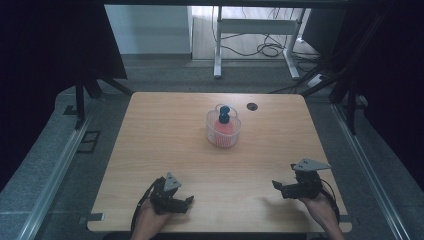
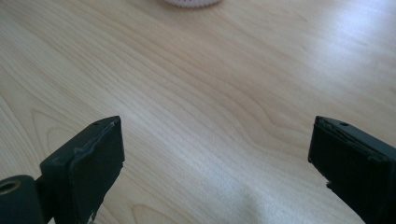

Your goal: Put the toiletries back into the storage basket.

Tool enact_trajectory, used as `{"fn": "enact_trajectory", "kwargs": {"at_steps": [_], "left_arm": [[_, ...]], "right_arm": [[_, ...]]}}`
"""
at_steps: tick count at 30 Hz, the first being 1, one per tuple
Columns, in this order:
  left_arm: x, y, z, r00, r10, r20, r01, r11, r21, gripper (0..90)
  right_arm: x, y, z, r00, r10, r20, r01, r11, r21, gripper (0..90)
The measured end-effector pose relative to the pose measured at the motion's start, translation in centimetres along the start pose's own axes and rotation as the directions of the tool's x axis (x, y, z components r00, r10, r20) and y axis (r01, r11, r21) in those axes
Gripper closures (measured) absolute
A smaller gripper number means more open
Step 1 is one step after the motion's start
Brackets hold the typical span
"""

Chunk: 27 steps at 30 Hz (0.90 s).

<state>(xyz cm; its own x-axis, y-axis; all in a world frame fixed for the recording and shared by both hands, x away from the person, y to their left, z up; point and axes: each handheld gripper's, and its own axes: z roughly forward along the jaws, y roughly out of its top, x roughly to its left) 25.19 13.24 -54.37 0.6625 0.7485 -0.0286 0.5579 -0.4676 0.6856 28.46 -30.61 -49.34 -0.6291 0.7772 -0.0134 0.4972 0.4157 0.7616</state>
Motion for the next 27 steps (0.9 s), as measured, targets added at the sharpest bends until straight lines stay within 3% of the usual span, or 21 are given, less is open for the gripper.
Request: {"fn": "enact_trajectory", "kwargs": {"at_steps": [7, 21, 27], "left_arm": [[0.0, 0.0, 0.0, 1.0000, 0.003, 0.000, -0.003, 1.0000, 0.000, 10.5], [0.0, 0.0, 0.0, 1.0000, 0.000, 0.000, 0.000, 1.0000, 0.000, 10.5], [0.0, 0.0, 0.0, 1.0000, -0.001, 0.000, 0.001, 1.0000, 0.000, 10.5]], "right_arm": [[0.1, -1.6, 0.7, 0.9999, 0.009, 0.006, -0.009, 1.000, 0.022, 2.3], [0.4, -3.9, 2.6, 0.9997, -0.016, 0.018, 0.014, 0.995, 0.096, 0.0], [0.2, -4.1, 2.7, 0.9999, 0.015, 0.002, -0.015, 0.996, 0.087, 0.0]]}}
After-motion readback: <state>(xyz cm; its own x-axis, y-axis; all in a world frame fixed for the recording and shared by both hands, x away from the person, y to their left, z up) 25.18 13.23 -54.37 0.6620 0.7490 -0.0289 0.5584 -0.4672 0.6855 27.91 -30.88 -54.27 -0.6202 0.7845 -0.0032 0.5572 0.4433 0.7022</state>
